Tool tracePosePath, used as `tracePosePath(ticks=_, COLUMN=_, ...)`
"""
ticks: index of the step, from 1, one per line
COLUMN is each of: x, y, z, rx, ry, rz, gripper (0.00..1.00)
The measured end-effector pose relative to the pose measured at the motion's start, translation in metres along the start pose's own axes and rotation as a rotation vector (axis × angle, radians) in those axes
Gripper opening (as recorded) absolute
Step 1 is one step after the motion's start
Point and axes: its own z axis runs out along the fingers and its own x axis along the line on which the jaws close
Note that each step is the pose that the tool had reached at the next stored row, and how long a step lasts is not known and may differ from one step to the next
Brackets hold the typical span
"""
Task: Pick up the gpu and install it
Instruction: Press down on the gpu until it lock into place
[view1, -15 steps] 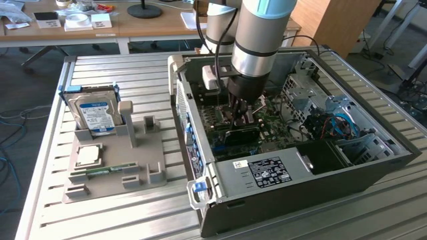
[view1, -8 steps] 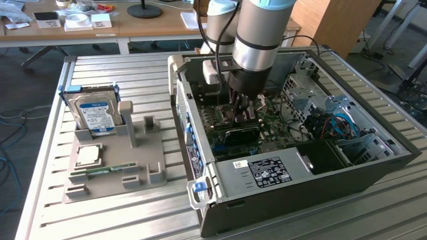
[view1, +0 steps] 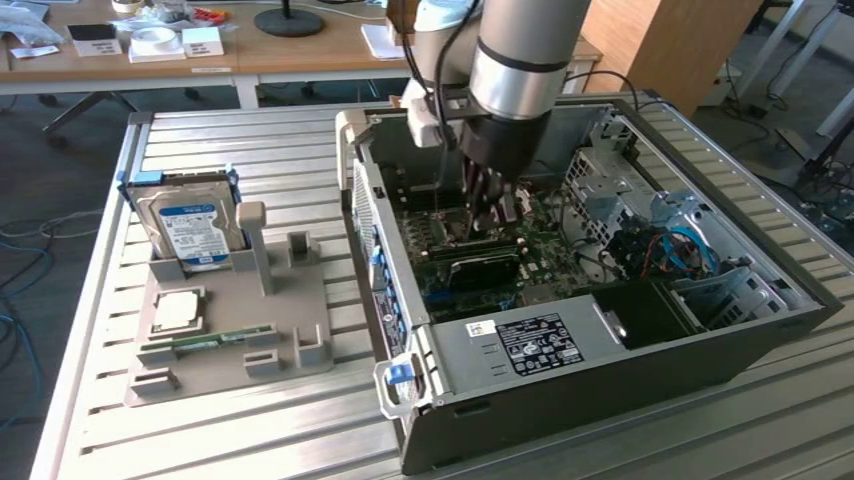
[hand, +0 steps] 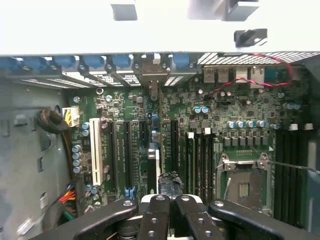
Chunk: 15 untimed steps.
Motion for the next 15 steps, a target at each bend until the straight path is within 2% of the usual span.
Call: tracePosePath(ticks=15, x=-0.001, y=-0.0006, z=-0.0448, rx=0.0004, ry=0.0001, rz=0.000, gripper=0.11)
